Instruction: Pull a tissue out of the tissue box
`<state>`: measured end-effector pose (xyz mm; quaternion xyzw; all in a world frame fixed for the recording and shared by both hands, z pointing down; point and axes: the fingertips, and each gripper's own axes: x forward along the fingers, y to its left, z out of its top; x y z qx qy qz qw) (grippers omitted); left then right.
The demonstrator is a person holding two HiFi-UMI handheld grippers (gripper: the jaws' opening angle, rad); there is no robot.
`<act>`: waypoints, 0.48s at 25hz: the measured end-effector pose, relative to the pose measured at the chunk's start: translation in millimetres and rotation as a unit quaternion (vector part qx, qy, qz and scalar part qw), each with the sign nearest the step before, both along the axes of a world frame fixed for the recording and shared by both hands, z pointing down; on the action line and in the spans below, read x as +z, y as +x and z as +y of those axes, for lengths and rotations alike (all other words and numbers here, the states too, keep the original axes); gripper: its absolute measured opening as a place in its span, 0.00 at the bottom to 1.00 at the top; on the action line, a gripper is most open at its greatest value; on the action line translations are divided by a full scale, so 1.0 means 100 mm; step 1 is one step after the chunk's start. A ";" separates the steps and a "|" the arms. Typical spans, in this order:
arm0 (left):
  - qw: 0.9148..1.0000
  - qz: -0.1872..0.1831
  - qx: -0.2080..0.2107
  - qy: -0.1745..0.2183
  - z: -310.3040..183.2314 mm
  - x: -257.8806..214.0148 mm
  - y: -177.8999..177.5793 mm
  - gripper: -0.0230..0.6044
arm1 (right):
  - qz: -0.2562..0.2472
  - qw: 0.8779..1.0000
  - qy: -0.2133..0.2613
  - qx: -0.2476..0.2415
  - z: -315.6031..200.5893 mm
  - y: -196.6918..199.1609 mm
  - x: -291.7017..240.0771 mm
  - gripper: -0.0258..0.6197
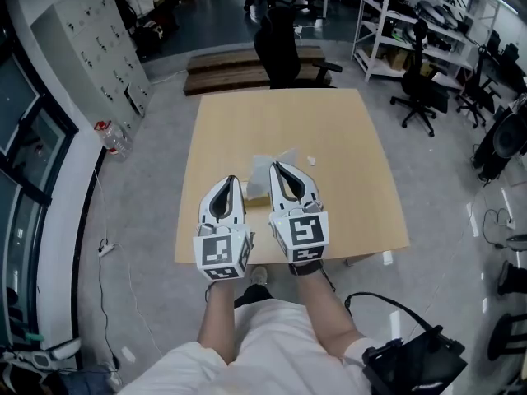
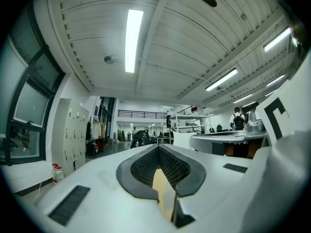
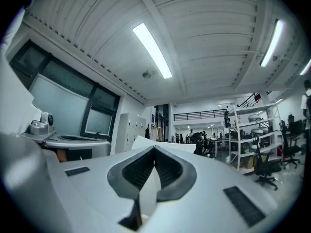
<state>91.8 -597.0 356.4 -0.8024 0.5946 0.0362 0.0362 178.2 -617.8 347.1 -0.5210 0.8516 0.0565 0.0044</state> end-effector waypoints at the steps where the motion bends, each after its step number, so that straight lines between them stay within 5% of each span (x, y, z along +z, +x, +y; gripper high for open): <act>1: 1.000 -0.002 0.001 0.001 0.05 0.00 0.01 0.04 | 0.001 1.000 0.001 0.001 0.04 0.01 0.00 0.05; 12: 1.000 -0.012 0.014 0.002 0.19 0.00 0.10 0.04 | 0.001 1.000 0.002 0.011 0.15 0.10 0.00 0.05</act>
